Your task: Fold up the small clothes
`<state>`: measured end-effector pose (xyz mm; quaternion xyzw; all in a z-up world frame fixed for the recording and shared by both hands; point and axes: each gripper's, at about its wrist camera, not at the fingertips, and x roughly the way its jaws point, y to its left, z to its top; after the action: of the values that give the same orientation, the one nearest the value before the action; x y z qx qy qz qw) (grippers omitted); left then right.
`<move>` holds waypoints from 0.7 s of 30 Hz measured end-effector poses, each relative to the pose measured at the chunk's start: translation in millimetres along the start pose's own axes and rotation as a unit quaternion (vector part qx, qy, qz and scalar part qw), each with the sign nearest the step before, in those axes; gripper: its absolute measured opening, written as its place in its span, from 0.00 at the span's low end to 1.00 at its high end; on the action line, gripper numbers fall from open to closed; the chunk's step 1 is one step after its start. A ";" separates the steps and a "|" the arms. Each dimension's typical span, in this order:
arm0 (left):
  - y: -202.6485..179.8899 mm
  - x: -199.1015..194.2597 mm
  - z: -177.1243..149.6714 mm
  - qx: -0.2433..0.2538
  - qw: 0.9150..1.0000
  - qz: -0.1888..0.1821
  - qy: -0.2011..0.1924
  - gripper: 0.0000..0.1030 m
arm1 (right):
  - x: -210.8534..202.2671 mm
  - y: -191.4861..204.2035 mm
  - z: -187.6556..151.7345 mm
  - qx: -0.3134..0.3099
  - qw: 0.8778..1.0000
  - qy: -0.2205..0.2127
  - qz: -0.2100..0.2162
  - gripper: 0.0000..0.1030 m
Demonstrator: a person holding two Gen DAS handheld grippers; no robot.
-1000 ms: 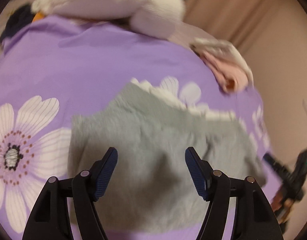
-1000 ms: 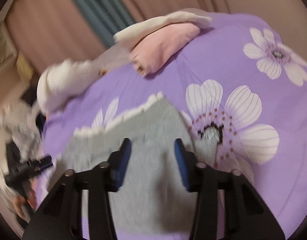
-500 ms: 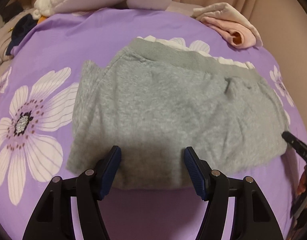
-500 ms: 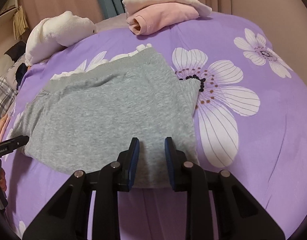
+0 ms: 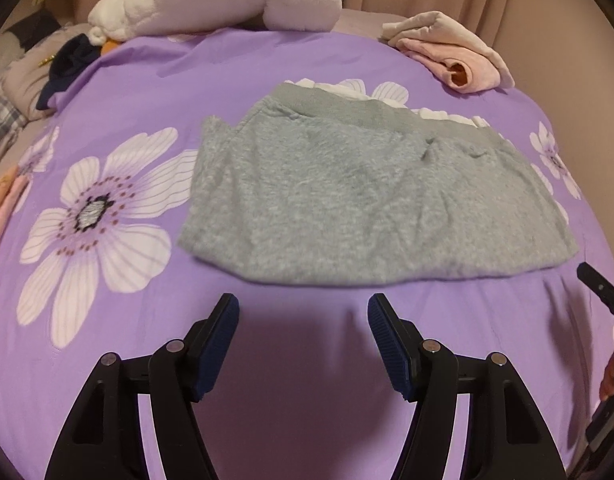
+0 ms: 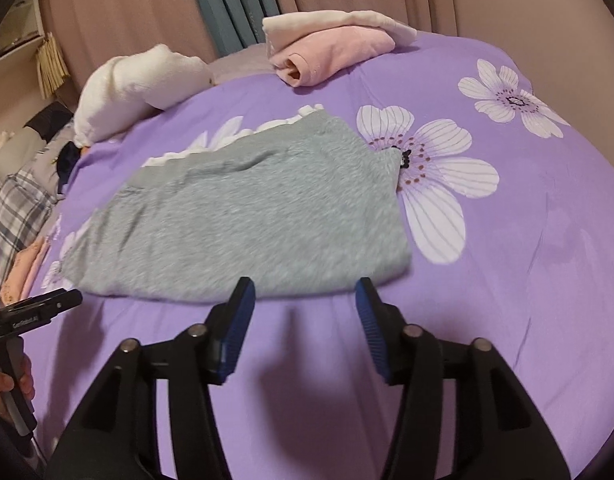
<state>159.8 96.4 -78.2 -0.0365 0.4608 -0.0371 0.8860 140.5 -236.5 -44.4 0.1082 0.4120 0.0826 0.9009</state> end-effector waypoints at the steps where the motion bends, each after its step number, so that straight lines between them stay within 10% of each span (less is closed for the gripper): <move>1: -1.6 -4.2 -2.7 0.001 1.000 0.002 -0.001 0.64 | -4.1 1.2 -2.7 0.001 1.000 -0.001 0.003 0.57; 17: -3.3 -50.7 -24.8 -0.015 0.999 0.001 -0.028 0.68 | -56.9 38.9 -26.7 -0.011 0.998 -0.039 0.038 0.77; 21: -2.5 -58.4 -27.4 -0.015 0.999 0.008 -0.040 0.83 | -62.0 44.8 -27.3 -0.007 0.998 -0.044 0.046 0.84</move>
<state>103.8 98.9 -46.1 -0.0474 0.4260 -0.0214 0.9032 77.0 -204.6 -5.1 0.1241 0.3656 0.1217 0.9144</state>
